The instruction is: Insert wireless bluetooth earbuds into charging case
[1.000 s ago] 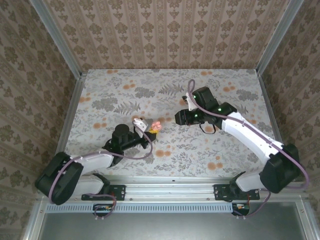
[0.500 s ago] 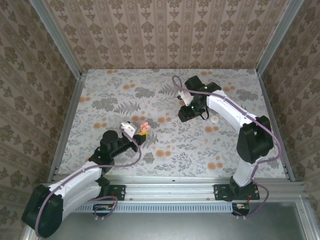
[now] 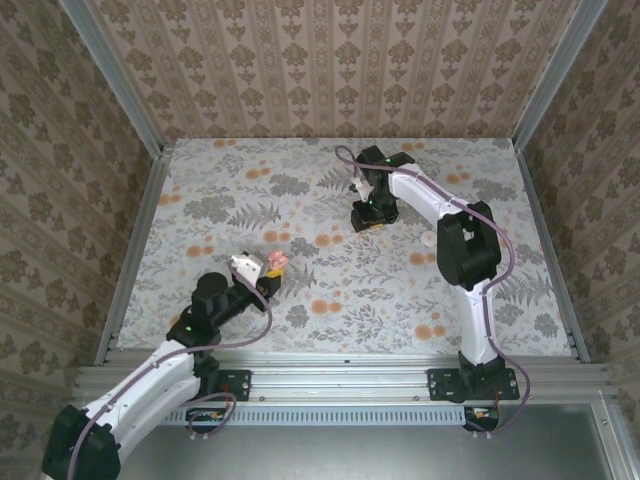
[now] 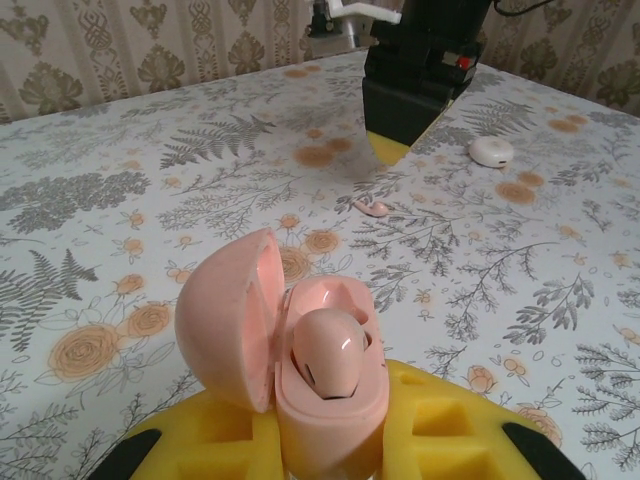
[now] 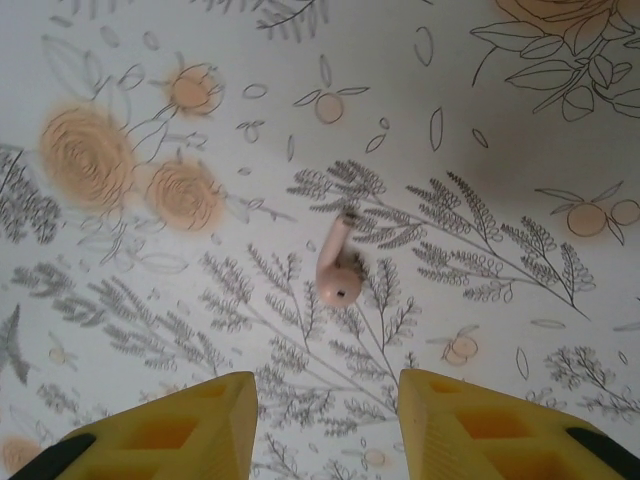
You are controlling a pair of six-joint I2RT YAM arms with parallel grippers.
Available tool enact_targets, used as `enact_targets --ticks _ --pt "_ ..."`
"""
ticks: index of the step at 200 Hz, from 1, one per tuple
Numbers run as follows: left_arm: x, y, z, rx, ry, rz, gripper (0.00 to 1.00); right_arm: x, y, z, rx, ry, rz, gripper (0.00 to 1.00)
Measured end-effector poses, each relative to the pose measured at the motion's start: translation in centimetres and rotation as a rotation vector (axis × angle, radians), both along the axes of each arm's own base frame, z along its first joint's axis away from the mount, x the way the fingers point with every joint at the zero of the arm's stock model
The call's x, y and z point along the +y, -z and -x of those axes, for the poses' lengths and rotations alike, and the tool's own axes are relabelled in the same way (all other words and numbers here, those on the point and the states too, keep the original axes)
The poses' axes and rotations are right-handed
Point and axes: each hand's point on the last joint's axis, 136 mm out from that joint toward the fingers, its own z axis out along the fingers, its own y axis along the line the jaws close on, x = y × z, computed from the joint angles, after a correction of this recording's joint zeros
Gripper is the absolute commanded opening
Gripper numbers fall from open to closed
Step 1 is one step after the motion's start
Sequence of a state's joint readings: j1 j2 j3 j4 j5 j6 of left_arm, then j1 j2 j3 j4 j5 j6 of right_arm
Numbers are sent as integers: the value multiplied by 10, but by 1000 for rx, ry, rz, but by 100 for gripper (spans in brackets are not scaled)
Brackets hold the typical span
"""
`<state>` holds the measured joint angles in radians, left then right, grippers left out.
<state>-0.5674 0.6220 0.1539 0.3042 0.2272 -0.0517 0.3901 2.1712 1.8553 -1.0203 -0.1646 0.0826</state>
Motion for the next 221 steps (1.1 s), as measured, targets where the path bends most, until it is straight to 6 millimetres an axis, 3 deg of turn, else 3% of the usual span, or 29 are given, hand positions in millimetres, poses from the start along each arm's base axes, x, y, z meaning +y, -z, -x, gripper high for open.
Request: enact_targets --ticks 50,131,221 --pt "3 7 0 25 -13 -20 10 8 22 -13 35 67 -24 40" --pt "5 9 -1 28 -22 -23 10 18 49 -12 96 94 -63 33" --pt "5 9 -1 26 -24 -26 10 35 45 -16 91 78 -161 30"
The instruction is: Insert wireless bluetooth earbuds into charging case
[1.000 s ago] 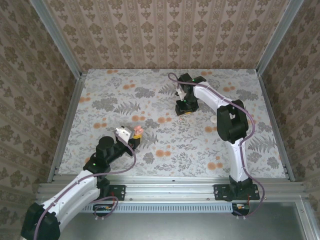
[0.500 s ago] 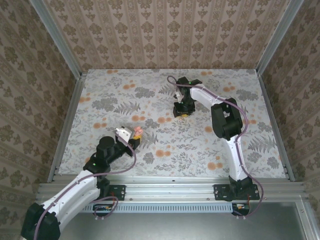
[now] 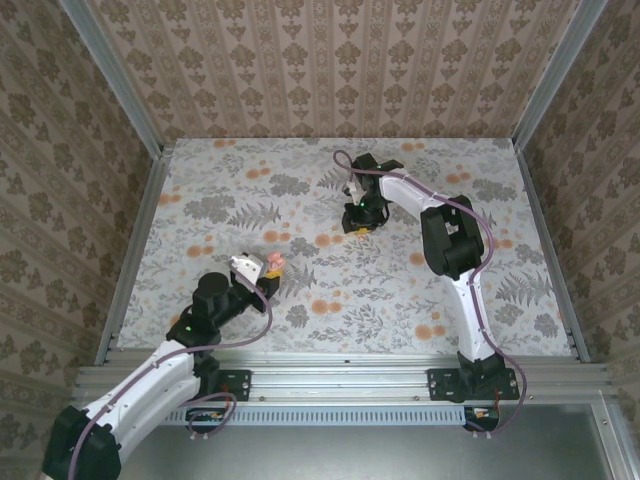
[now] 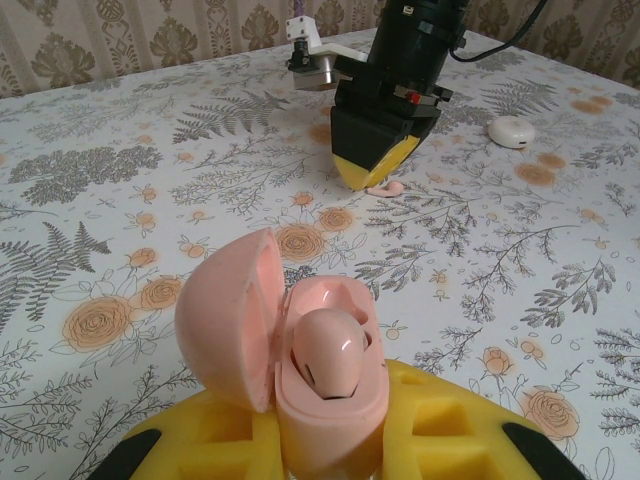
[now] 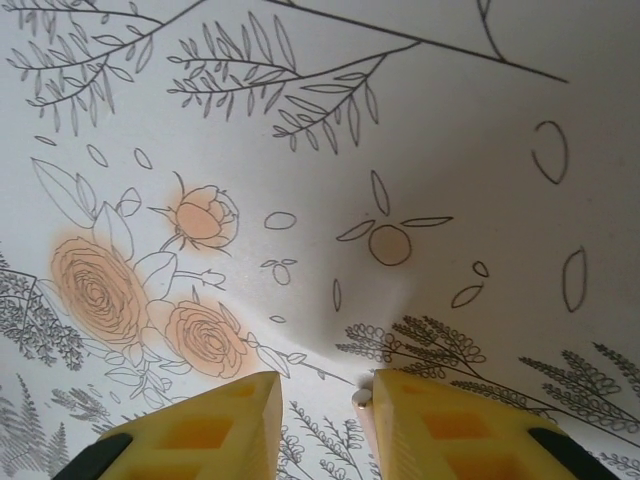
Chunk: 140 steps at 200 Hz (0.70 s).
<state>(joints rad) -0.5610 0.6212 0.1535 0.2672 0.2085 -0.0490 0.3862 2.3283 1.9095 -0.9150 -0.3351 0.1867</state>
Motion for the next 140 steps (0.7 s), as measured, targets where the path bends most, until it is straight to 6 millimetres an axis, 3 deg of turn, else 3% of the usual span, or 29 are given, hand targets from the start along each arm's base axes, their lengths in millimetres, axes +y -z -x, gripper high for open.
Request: enact_targets --ticks 82,140 --pt "0 0 0 0 0 0 10 10 2 11 13 -53 -8 28" --pt "0 1 0 2 -2 -2 9 7 6 25 26 -90 51 28"
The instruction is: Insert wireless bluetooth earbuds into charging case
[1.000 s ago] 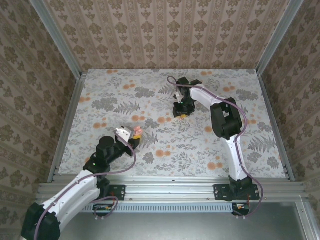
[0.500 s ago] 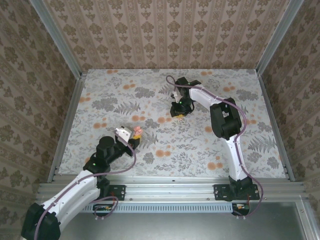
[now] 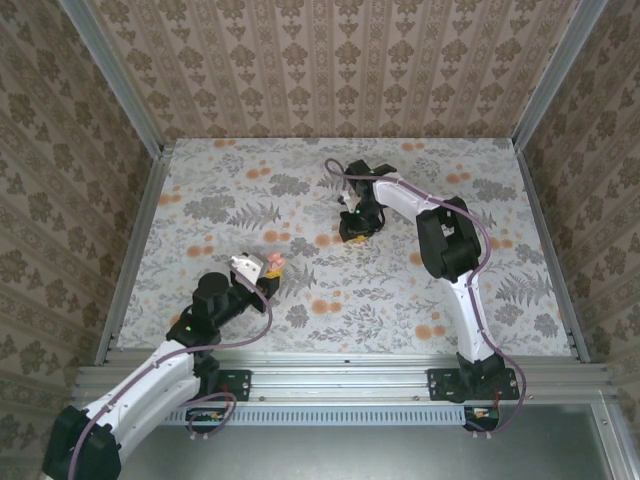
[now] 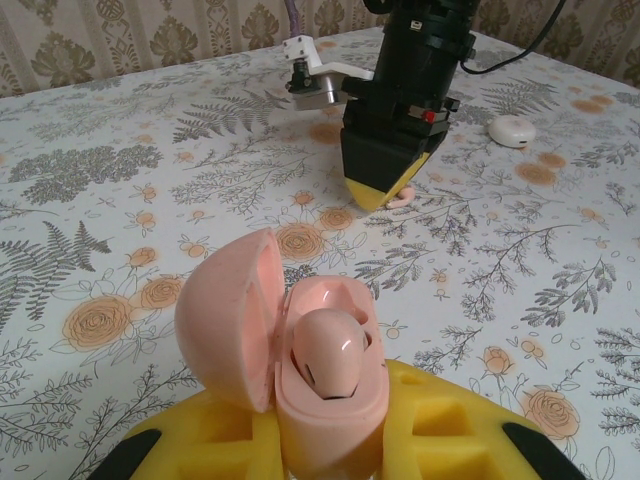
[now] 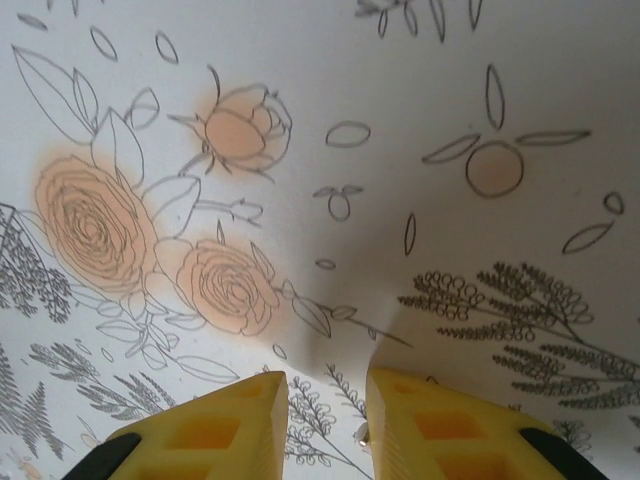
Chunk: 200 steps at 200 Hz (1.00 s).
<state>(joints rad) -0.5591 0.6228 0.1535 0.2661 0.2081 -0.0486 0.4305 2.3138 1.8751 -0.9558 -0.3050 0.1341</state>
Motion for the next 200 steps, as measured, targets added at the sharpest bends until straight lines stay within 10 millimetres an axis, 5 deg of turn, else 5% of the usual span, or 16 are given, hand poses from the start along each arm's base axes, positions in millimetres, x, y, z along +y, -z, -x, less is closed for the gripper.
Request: enact_targets --ticks 79,200 --pt "4 3 -4 10 -19 -7 9 -18 -3 27 49 -14 122 29" --pt "5 2 -2 6 -21 -6 9 -29 -45 38 26 51 156 32"
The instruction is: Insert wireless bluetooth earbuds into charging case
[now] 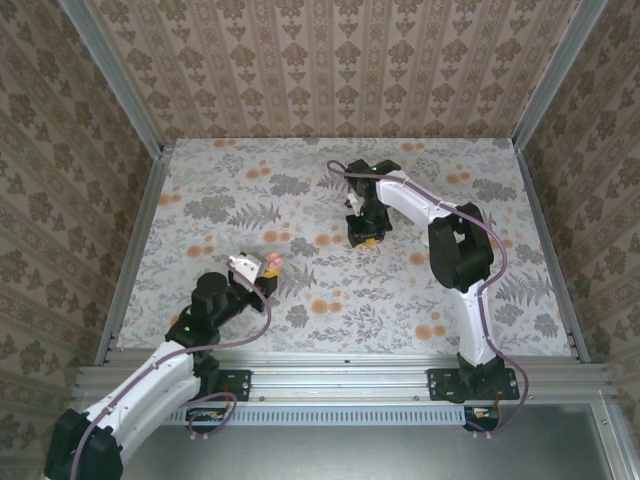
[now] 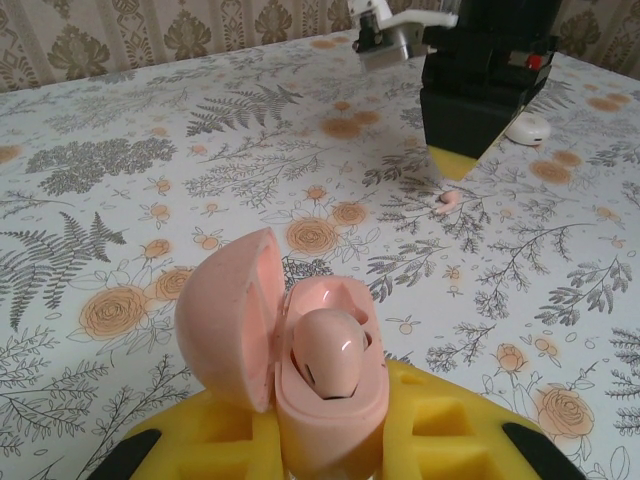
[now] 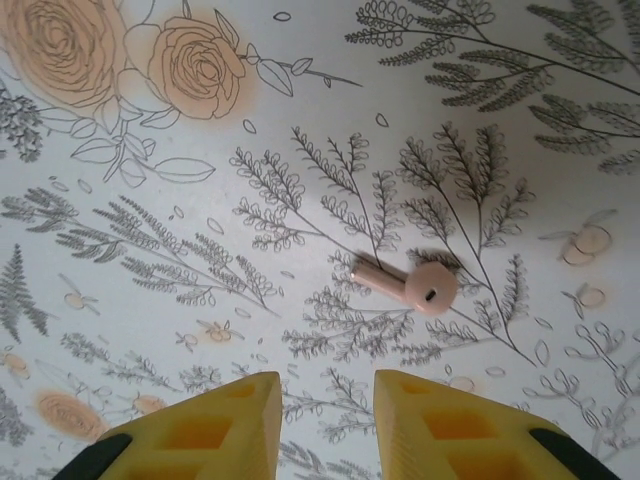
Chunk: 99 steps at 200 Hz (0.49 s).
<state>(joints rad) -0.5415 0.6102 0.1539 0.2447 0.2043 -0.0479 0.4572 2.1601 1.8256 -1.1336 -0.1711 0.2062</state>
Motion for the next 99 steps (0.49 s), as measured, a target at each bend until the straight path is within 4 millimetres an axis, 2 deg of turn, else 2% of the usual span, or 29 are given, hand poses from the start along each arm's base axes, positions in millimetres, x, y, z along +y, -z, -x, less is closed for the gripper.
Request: enact_targets --ticks 44,77,99 --pt "0 0 0 -6 -1 -6 9 -25 -19 -11 -14 137 -10 34" --pt "1 0 -1 -12 -3 -15 9 -44 -20 -20 -9 244 -9 35" --pt "2 2 -1 -7 -6 -20 9 -50 -20 -23 -5 283 -8 36"
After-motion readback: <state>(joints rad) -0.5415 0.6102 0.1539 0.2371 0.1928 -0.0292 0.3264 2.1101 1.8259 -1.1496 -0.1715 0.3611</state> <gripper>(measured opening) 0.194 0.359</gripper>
